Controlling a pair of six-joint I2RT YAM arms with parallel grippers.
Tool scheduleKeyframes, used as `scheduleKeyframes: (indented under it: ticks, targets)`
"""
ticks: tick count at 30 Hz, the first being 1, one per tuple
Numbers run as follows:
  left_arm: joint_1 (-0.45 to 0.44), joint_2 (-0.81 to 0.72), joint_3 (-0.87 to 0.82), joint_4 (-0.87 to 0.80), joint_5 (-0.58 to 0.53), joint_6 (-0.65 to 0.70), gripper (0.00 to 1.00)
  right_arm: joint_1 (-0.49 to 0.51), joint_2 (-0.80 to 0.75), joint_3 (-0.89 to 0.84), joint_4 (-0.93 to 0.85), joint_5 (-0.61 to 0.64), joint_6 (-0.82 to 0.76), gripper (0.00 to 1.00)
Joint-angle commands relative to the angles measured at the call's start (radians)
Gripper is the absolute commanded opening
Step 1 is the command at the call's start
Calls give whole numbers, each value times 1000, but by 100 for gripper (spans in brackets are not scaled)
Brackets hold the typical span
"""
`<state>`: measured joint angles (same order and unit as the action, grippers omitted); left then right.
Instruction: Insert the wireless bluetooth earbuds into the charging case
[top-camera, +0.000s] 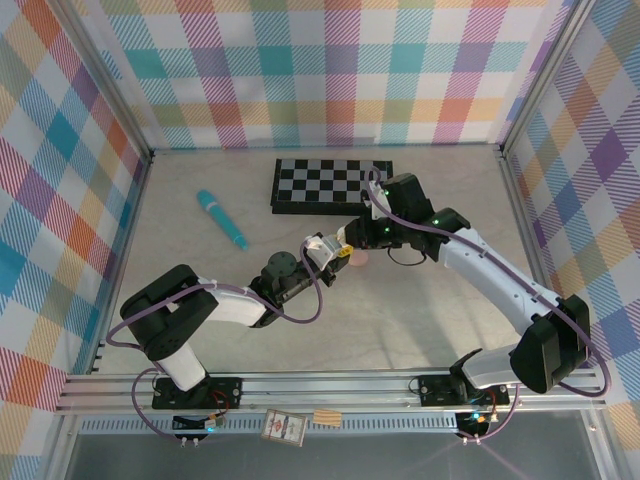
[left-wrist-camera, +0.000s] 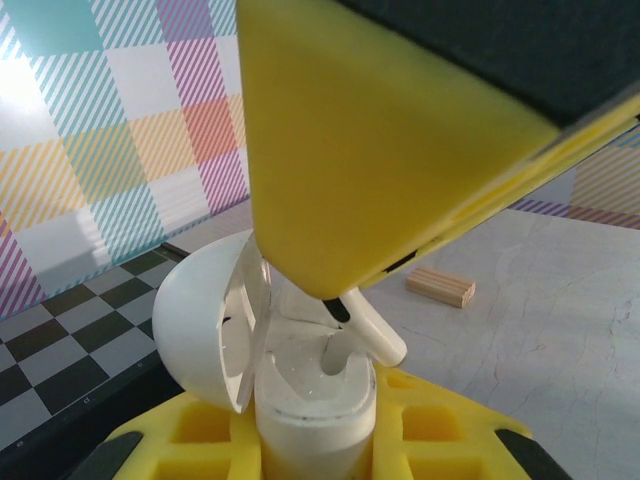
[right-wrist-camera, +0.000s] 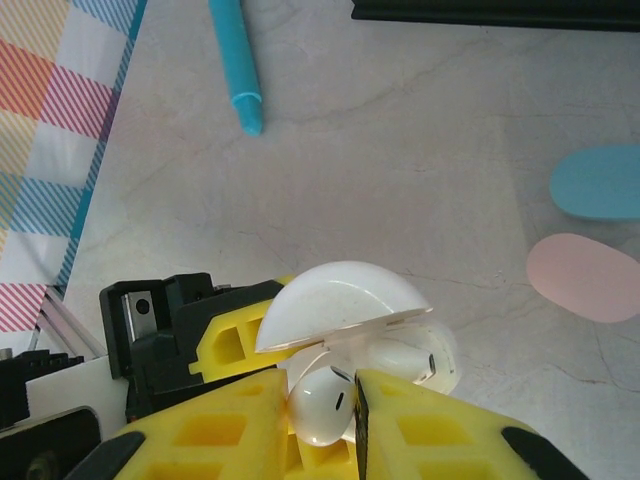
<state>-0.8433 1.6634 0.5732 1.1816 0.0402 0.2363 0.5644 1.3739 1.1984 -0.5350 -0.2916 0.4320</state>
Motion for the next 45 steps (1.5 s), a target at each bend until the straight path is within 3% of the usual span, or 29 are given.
scheduleKeyframes:
  ticks: [1,25,45]
  targets:
    - [-11,-13,13,48,7,0,0,-6,-14,-8,50,-4,6,25]
    - [-12,-19,20,62,17,-29,0,-15,3,-51,153,-47,33,25]
    - [-12,-75,44,17,-49,-124,0,-15,-27,-105,196,-46,46,25]
